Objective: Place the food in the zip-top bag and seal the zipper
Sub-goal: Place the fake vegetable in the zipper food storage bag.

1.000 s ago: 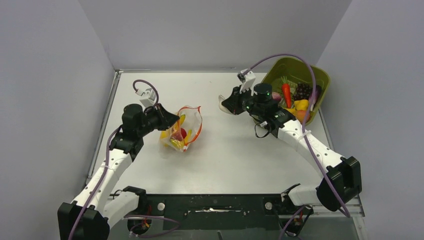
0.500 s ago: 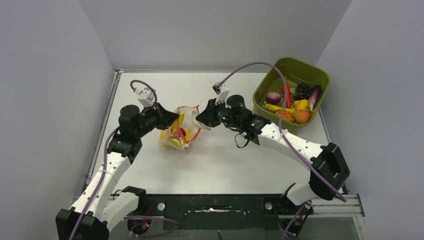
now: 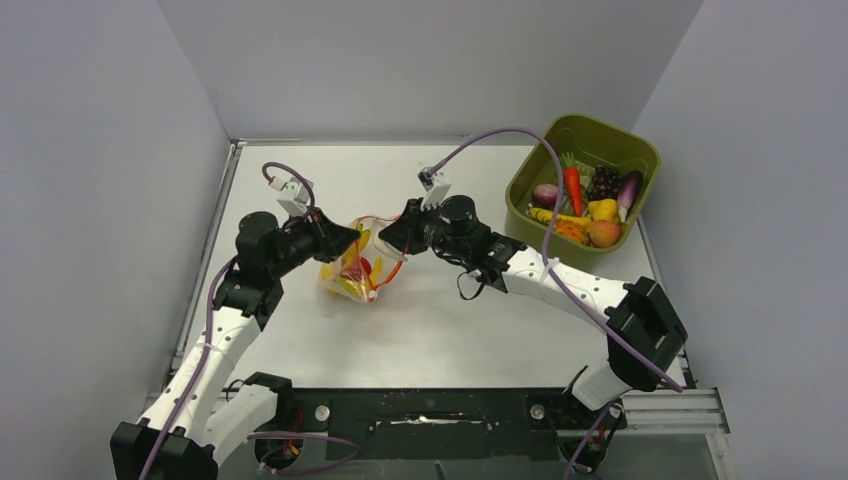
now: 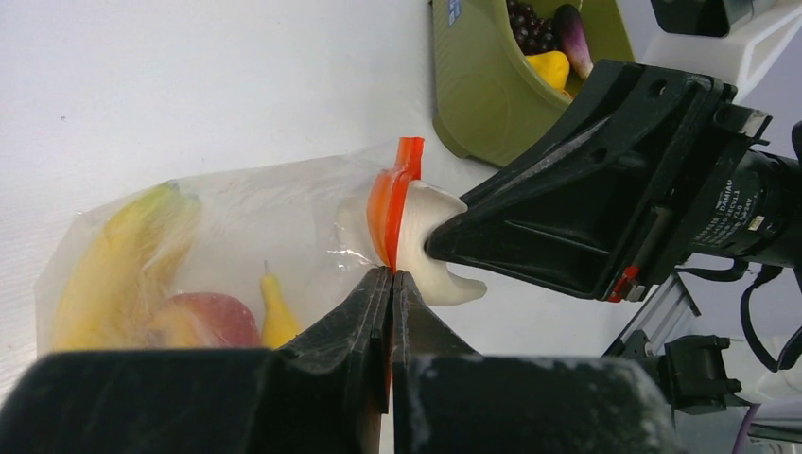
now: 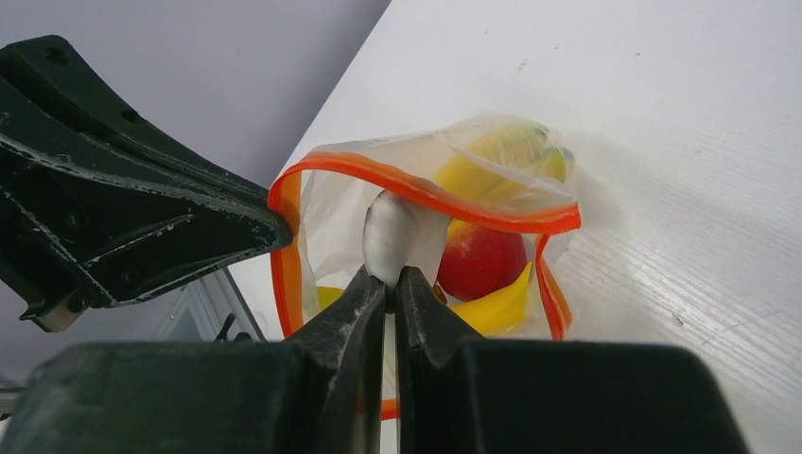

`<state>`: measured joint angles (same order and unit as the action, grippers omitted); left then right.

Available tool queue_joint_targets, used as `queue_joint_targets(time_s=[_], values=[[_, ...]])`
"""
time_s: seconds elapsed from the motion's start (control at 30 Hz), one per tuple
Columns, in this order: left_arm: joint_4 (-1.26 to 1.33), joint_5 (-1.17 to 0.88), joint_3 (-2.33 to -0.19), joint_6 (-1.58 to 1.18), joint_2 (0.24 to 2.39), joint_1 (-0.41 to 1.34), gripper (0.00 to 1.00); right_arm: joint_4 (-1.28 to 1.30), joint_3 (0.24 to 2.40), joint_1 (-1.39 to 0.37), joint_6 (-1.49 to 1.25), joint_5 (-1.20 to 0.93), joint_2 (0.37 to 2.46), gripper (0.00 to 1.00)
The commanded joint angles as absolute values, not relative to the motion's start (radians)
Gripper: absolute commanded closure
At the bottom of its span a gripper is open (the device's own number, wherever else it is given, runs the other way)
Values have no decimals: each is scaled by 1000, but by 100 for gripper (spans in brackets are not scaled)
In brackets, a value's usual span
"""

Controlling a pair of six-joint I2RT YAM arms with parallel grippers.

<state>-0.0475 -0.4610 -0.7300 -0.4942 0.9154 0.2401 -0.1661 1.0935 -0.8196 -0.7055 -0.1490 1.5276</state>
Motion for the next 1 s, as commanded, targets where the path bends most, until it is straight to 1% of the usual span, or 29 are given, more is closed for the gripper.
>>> queue_joint_targets(time_s=[0.0,0.1,0.3,0.77,0.9,0.97], values=[[32,-508,-744,-504,901,235,100,-277,1134,-838,-740,-97,1551,97],[54,-516,-730,-517,896,235,100,-273,1143,-842,-759,-86,1566,97],[75,-528,-717,-537,895,233,100,-276,1152,-855,-791,-67,1598,93],[73,-508,-701,-534,892,233,100,-348,1122,-872,-799,28,1629,94],[71,-510,-709,-534,895,233,100,-349,1130,-870,-798,39,1650,93],[66,-500,-711,-531,894,233,100,-354,1125,-871,-803,36,1655,91]])
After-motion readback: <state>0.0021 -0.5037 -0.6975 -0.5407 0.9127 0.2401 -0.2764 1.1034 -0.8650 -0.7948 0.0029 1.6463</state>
